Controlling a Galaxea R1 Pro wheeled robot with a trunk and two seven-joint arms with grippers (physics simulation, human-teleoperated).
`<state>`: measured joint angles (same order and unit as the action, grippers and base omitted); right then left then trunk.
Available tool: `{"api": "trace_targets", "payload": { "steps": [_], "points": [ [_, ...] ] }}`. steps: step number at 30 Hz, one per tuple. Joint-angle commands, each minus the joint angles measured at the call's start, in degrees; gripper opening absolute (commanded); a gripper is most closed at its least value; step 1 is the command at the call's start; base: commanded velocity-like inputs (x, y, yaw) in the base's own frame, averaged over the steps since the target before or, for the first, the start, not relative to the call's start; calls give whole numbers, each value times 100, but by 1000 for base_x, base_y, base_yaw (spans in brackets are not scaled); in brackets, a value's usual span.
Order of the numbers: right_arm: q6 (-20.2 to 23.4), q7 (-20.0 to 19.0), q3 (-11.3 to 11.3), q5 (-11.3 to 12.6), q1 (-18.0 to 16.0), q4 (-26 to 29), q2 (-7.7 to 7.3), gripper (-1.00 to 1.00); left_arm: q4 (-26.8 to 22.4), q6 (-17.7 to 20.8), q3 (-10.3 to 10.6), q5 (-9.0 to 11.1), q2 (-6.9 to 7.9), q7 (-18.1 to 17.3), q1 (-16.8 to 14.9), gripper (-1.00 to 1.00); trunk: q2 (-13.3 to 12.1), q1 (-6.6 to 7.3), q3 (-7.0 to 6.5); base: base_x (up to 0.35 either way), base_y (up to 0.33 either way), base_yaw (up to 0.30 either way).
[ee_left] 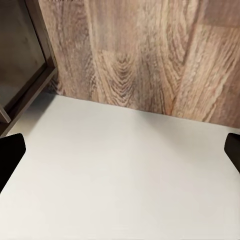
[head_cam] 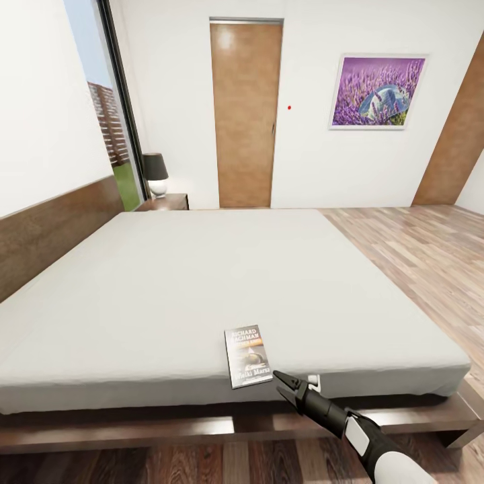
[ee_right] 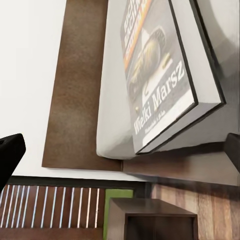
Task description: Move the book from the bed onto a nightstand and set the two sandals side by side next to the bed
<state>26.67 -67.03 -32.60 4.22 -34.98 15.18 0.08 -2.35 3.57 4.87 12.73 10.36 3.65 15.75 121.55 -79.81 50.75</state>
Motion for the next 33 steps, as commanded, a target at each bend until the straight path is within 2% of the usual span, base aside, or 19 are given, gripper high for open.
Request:
{"api": "trace_targets", "payload": {
  "steps": [1,18,23,33],
  "points": [
    [58,-4,-1,35,-3,3,1,100,-26,38,49,55,1,21,7,100,43,-22,22,0,0,0],
    [58,-4,-1,35,-11,3,1,100,-23,39,49,54,1,21,7,100,83,-44,40,0,0,0],
    [58,-4,-1,32,-15,3,4,100,-25,37,49,54,1,21,7,100,284,-154,130,0,0,0],
    [58,-3,-1,29,-17,3,3,100,-26,37,49,54,1,21,7,100,284,-154,130,0,0,0]
  ]
}}
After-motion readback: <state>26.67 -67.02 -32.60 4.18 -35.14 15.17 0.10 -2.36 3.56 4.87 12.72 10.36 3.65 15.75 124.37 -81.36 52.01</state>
